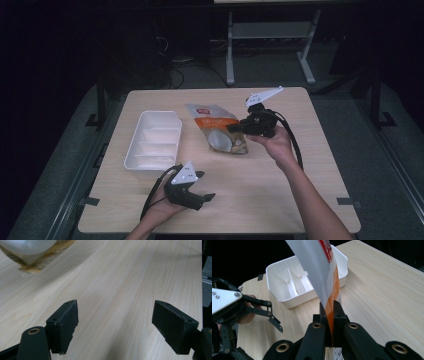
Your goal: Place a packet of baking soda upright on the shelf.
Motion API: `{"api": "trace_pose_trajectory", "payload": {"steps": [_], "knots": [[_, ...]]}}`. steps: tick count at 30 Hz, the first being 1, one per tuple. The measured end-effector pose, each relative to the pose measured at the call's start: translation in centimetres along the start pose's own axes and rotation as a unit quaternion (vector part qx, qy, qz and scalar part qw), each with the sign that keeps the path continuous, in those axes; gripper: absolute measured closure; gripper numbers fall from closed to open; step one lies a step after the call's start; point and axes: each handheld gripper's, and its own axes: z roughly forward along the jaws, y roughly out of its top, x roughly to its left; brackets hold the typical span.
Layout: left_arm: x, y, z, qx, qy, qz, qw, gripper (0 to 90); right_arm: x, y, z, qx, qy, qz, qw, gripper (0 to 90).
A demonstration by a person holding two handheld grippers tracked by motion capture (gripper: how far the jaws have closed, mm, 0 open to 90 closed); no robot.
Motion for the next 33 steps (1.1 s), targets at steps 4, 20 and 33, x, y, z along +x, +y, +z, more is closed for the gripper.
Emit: {"api": "trace_pose_trajectory", "payload": {"steps": [4, 20, 33], "knots": [[0.0, 0.0, 0.0, 0.0, -0.001, -0.001, 1.0, 20.9, 0.0, 0.7, 0.6, 0.002, 0.002, -0.002, 1.0, 90.0], [0.5, -0.4, -0.1, 0.001, 0.0, -0.007, 1.0, 20.9, 0.2, 3.2, 3.1, -0.005, 0.018, -0.014, 0.9997, 90.0], [0.7, -0.5, -0.2, 0.001, -0.001, -0.006, 1.0, 20.9, 0.6, 5.5, 5.2, -0.006, 0.028, -0.026, 0.9992, 90.0]]}}
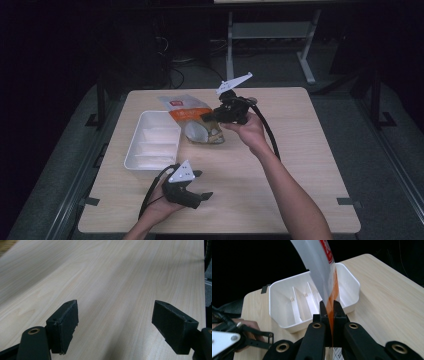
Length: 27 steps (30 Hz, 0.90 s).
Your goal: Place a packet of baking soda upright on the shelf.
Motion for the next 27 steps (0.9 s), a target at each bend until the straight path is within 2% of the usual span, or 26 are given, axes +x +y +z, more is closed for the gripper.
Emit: {"api": "trace_pose_trajectory", "payload": {"steps": [12, 27], "knots": [[-0.1, 0.0, 0.1, 0.001, -0.002, 0.003, 1.0, 20.9, 0.2, 2.0, 1.6, -0.006, 0.005, -0.009, 0.9999, 90.0], [-0.2, -0.1, 0.0, 0.0, -0.004, 0.002, 1.0, 20.9, 0.2, 4.2, 3.4, -0.001, 0.009, -0.021, 0.9997, 90.0]]}}
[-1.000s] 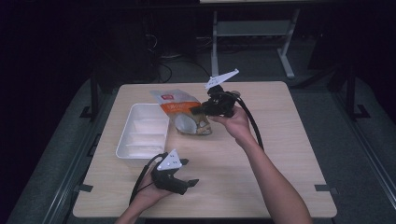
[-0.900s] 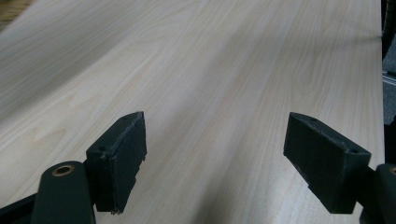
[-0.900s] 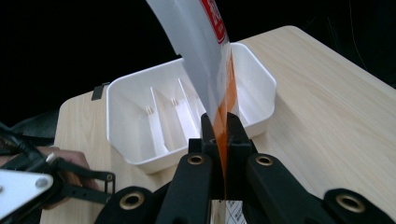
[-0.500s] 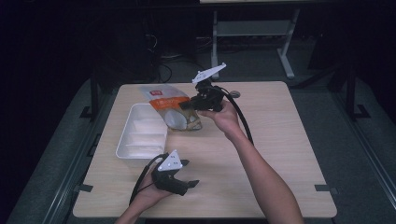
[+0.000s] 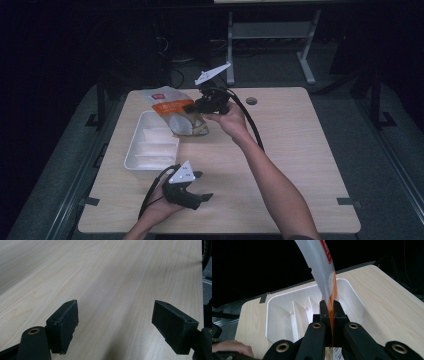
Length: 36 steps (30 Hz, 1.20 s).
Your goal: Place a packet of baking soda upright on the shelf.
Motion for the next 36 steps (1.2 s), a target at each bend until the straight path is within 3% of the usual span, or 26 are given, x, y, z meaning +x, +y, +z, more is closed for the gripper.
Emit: {"api": "trace_pose_trajectory", "payload": {"steps": [20, 36], "knots": [[-0.1, -0.1, 0.1, 0.005, -0.004, 0.009, 0.9999, 21.0, -0.1, 2.3, 4.1, -0.003, 0.016, -0.007, 0.9998, 90.0], [0.2, -0.4, 0.0, 0.008, -0.009, 0.004, 0.9999, 20.9, -0.2, 3.5, 7.1, -0.007, 0.021, -0.011, 0.9997, 90.0]]}}
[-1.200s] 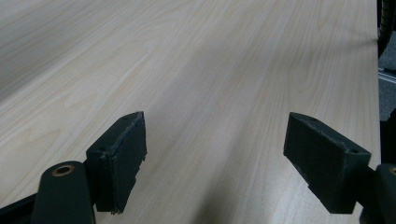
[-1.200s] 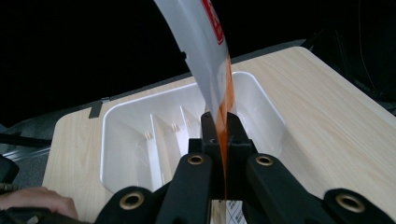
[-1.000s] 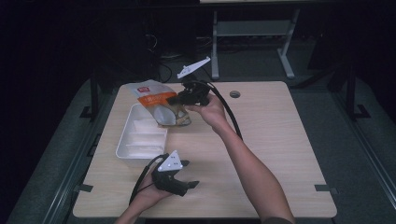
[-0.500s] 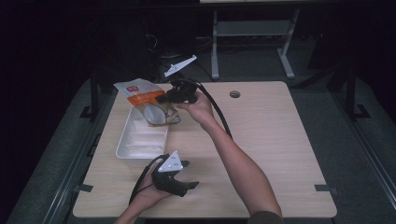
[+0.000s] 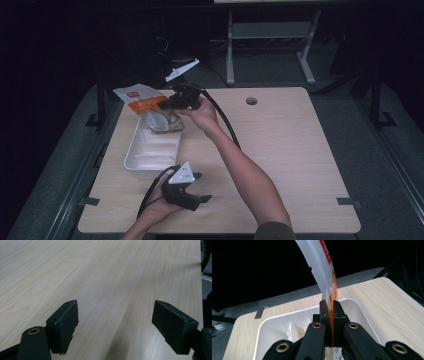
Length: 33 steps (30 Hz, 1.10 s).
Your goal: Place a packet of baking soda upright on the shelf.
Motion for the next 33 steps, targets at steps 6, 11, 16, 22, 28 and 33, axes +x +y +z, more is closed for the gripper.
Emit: {"api": "trace_pose_trajectory", "payload": {"steps": [6, 11, 16, 22, 28, 33], "knots": [[0.0, -0.1, -0.1, 0.005, 0.002, 0.007, 1.0, 21.0, -0.3, -0.4, 1.7, 0.001, 0.008, 0.003, 1.0, 90.0], [0.0, -0.1, -0.1, 0.006, 0.001, 0.007, 1.0, 20.9, -0.4, -0.9, 3.0, 0.001, 0.012, 0.007, 0.9999, 90.0], [0.0, -0.1, -0.1, 0.007, 0.003, 0.011, 0.9999, 20.9, -0.6, -1.4, 4.1, -0.003, 0.016, 0.014, 0.9998, 90.0], [0.0, -0.1, 0.0, 0.009, 0.002, 0.008, 0.9999, 21.0, -0.7, -2.3, 5.1, -0.002, 0.018, 0.016, 0.9997, 90.0], [0.1, -0.1, 0.0, 0.008, 0.003, 0.007, 0.9999, 21.0, -1.0, -3.4, 5.7, -0.007, 0.019, 0.023, 0.9995, 90.0], [0.0, -0.1, 0.0, 0.01, 0.003, 0.01, 0.9999, 21.0, -1.2, -4.3, 6.1, -0.002, 0.015, 0.027, 0.9995, 89.8]]}}
